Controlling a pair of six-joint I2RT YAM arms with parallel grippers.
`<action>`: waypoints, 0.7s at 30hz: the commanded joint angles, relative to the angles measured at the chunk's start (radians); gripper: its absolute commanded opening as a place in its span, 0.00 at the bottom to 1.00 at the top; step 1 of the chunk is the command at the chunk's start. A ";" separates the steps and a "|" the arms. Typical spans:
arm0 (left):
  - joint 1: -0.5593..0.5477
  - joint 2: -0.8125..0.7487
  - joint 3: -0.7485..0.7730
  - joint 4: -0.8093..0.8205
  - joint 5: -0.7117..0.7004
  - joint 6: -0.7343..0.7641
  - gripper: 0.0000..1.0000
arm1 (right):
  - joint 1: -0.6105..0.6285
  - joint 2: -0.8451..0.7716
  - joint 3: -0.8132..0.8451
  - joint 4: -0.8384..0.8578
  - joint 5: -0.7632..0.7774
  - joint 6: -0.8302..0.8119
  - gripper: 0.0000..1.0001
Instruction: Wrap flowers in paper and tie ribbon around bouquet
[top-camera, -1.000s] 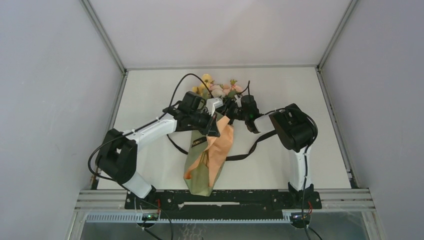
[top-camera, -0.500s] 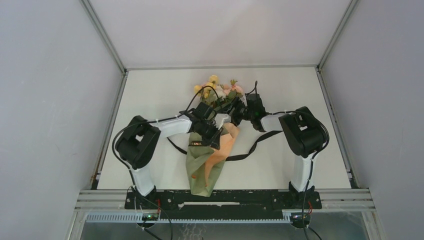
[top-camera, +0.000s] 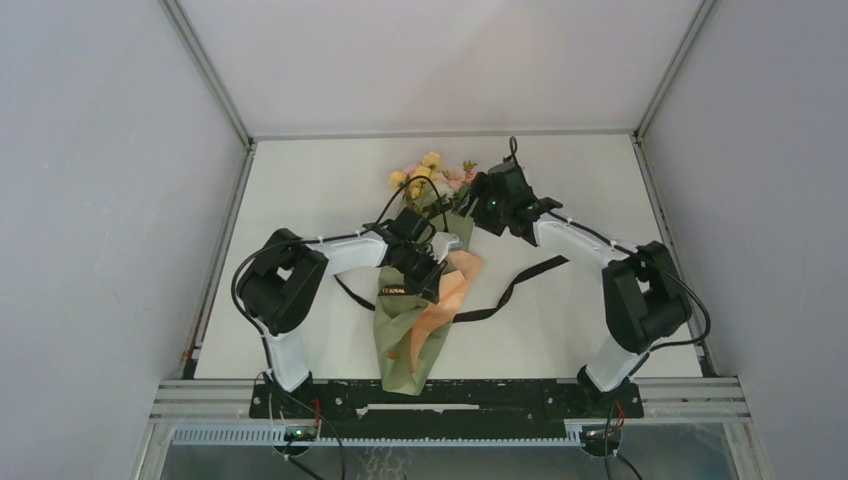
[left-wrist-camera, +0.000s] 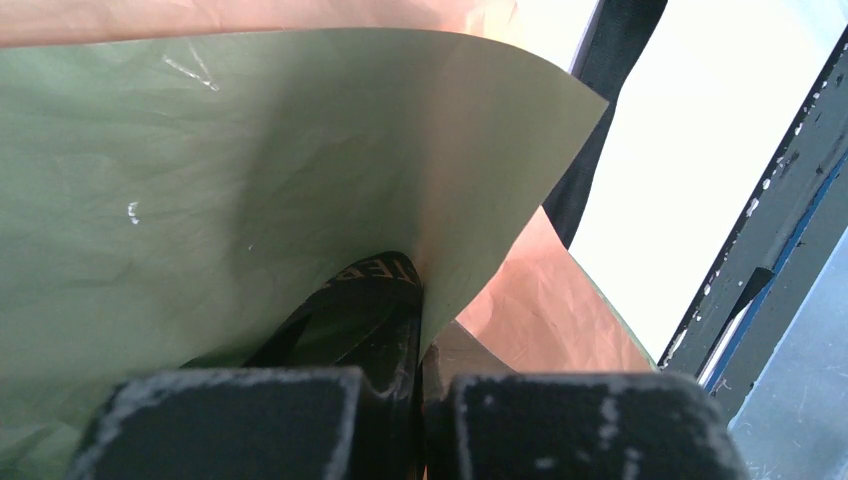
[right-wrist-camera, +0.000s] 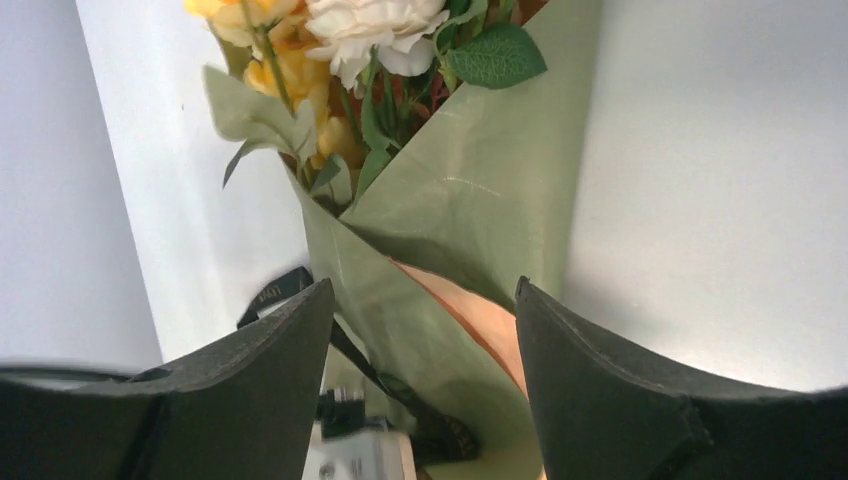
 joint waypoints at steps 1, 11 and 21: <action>-0.003 0.022 0.032 -0.023 -0.008 0.028 0.00 | -0.059 -0.091 0.025 -0.242 0.044 -0.162 0.74; -0.004 -0.004 0.030 -0.021 0.002 0.014 0.00 | -0.160 -0.005 -0.217 0.002 -0.522 -0.176 0.68; 0.021 -0.106 0.061 -0.088 0.048 0.008 0.00 | -0.146 0.102 -0.293 0.368 -0.700 -0.050 0.20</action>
